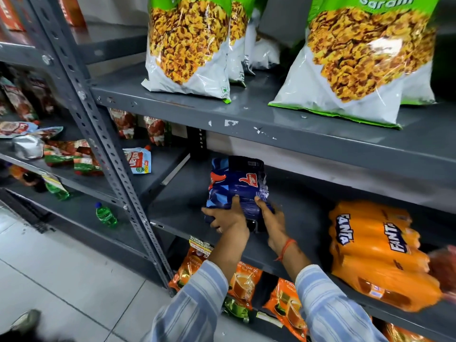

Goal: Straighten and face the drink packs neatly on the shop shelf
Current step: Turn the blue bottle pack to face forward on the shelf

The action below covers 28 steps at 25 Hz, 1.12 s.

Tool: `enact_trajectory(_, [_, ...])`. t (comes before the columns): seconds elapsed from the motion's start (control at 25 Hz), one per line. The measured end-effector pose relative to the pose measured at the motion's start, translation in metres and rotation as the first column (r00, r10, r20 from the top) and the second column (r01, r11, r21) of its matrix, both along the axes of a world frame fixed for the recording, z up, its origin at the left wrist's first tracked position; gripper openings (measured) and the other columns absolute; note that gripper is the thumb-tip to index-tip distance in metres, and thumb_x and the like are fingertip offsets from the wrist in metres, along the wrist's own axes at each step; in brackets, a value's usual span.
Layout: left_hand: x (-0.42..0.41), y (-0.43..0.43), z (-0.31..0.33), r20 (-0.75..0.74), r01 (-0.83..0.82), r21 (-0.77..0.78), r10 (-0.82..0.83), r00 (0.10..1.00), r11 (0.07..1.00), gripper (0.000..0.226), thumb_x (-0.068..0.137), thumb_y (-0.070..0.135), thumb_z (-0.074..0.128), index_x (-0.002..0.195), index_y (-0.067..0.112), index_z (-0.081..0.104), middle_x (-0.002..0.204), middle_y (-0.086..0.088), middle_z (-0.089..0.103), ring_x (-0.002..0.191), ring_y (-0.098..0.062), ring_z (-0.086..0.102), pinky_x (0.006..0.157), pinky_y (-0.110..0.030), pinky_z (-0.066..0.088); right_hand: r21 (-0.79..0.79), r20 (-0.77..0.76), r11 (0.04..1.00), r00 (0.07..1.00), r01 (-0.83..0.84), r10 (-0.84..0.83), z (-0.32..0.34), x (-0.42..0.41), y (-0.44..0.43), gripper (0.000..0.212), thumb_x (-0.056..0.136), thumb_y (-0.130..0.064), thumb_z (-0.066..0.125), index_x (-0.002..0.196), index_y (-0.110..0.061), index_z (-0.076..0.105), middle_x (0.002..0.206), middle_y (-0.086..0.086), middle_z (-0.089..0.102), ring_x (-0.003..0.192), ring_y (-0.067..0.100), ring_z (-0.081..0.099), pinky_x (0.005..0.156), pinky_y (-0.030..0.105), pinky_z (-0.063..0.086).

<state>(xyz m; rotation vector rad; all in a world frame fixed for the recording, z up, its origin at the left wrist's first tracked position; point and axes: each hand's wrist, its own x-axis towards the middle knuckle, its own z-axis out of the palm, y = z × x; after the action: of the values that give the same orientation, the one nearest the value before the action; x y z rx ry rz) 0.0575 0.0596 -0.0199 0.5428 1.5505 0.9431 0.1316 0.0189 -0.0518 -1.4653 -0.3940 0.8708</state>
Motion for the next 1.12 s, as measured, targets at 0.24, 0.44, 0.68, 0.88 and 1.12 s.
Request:
enact_trajectory(0.24, [0.0, 0.0, 0.016, -0.435, 0.328, 0.489, -0.101, 0.895, 0.808, 0.088, 0.066, 0.013, 0.076, 0.14, 0.013, 0.027, 0.147, -0.034, 0.018, 0.136, -0.048, 0.019, 0.113, -0.051, 0.017, -0.116, 0.281, 0.992, 0.956, -0.05, 0.081, -0.01, 0.028, -0.017, 0.011, 0.082, -0.019, 0.068, 0.084, -0.01, 0.073, 0.076, 0.003, 0.07, 0.076, 0.016, 0.062, 0.07, 0.027, 0.047])
enact_trajectory(0.44, [-0.011, -0.006, -0.013, -0.599, 0.605, 0.579, -0.218, 0.77, 0.546, 0.085, 0.073, 0.0, 0.071, 0.142, 0.016, 0.025, 0.155, -0.023, 0.008, 0.143, -0.039, 0.009, 0.115, -0.051, 0.021, -0.049, 0.564, 0.979, 0.815, 0.198, -0.136, 0.004, 0.066, -0.017, 0.021, 0.086, -0.012, 0.063, 0.103, -0.002, 0.07, 0.106, 0.019, 0.07, 0.099, 0.029, 0.065, 0.083, 0.026, 0.044])
enact_trajectory(0.68, [0.001, -0.043, -0.031, -0.66, 0.625, 0.504, -0.201, 0.724, 0.596, 0.088, 0.087, 0.017, 0.057, 0.145, 0.007, -0.007, 0.157, -0.018, -0.008, 0.146, -0.033, -0.004, 0.12, -0.051, 0.008, 0.056, 0.177, 0.986, 0.97, 0.159, -0.167, 0.016, 0.074, -0.007, 0.043, 0.098, -0.032, 0.043, 0.135, -0.009, 0.048, 0.138, 0.015, 0.051, 0.127, 0.031, 0.047, 0.1, 0.032, 0.035])
enact_trajectory(0.88, [0.01, -0.031, -0.029, -0.693, 0.651, 0.386, -0.261, 0.673, 0.654, 0.105, 0.079, 0.068, 0.04, 0.144, 0.007, -0.016, 0.155, -0.019, -0.02, 0.143, -0.028, -0.018, 0.116, -0.045, -0.003, -0.004, 0.379, 0.925, 0.857, 0.379, -0.349, 0.012, 0.069, -0.018, 0.044, 0.1, -0.033, 0.038, 0.124, -0.004, 0.059, 0.127, 0.022, 0.061, 0.117, 0.039, 0.055, 0.094, 0.034, 0.041])
enact_trajectory(1.12, [0.014, -0.048, -0.005, -0.441, 0.587, 0.422, -0.409, 0.799, 0.691, 0.096, 0.078, 0.075, 0.033, 0.147, 0.02, -0.006, 0.159, -0.009, -0.009, 0.147, -0.022, -0.01, 0.118, -0.051, -0.002, 0.071, 0.425, 0.945, 0.848, 0.319, -0.318, 0.004, 0.061, -0.019, 0.039, 0.1, -0.03, 0.039, 0.111, 0.001, 0.06, 0.115, 0.02, 0.065, 0.103, 0.028, 0.06, 0.084, 0.021, 0.041])
